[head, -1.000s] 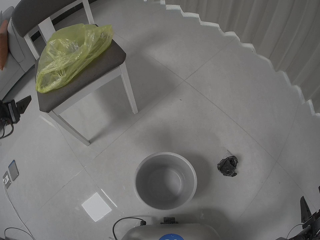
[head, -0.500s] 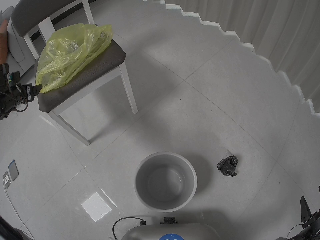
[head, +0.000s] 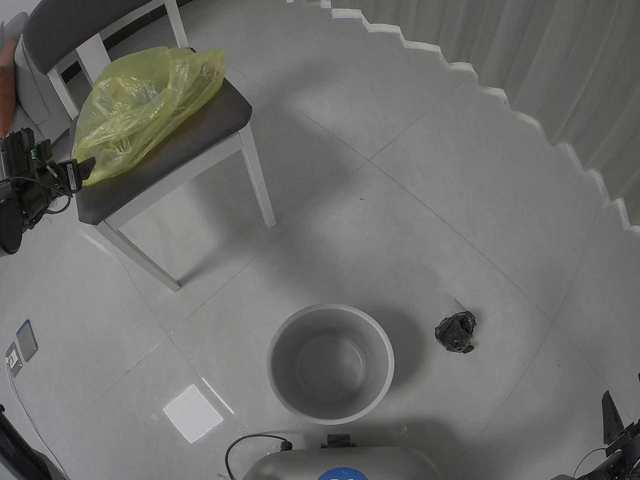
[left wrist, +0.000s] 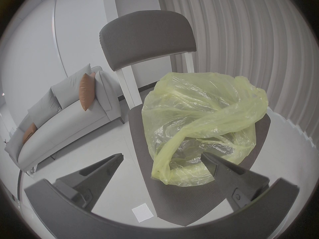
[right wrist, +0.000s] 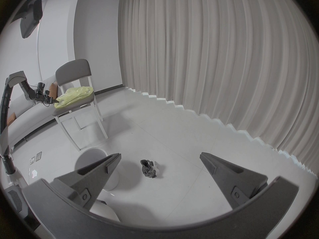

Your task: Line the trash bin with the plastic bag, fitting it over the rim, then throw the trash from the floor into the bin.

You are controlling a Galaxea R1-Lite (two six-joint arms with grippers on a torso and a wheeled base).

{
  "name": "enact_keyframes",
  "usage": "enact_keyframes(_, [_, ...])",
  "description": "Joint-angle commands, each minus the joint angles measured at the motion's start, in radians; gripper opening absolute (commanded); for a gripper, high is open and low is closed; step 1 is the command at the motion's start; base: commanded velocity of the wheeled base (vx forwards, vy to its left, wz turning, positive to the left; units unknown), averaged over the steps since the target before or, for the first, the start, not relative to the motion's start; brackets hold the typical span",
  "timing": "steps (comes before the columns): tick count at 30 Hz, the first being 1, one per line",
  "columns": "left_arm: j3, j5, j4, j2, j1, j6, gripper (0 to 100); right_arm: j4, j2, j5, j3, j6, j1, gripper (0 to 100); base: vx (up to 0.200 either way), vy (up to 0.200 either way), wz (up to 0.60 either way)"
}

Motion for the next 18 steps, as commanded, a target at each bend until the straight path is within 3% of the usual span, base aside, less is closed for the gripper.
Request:
enact_keyframes(1, [-0.006,-0.008,-0.033,0.020,0.003,-0.019,100,-0.001,-0.016,-0.001,0.018,0.000,0.000,100,0.000,0.000,0.00])
enact_keyframes(5, [-0.004,-0.010,-0.119,0.053,0.012,-0.080,100,-0.002,-0.016,-0.001,0.018,0.002,0.000,100,0.000,0.000,0.00])
enact_keyframes(18, [-0.021,-0.011,-0.171,0.114,0.035,-0.088,100,-0.002,-0.016,-0.002,0.018,0.003,0.000,100,0.000,0.000,0.00])
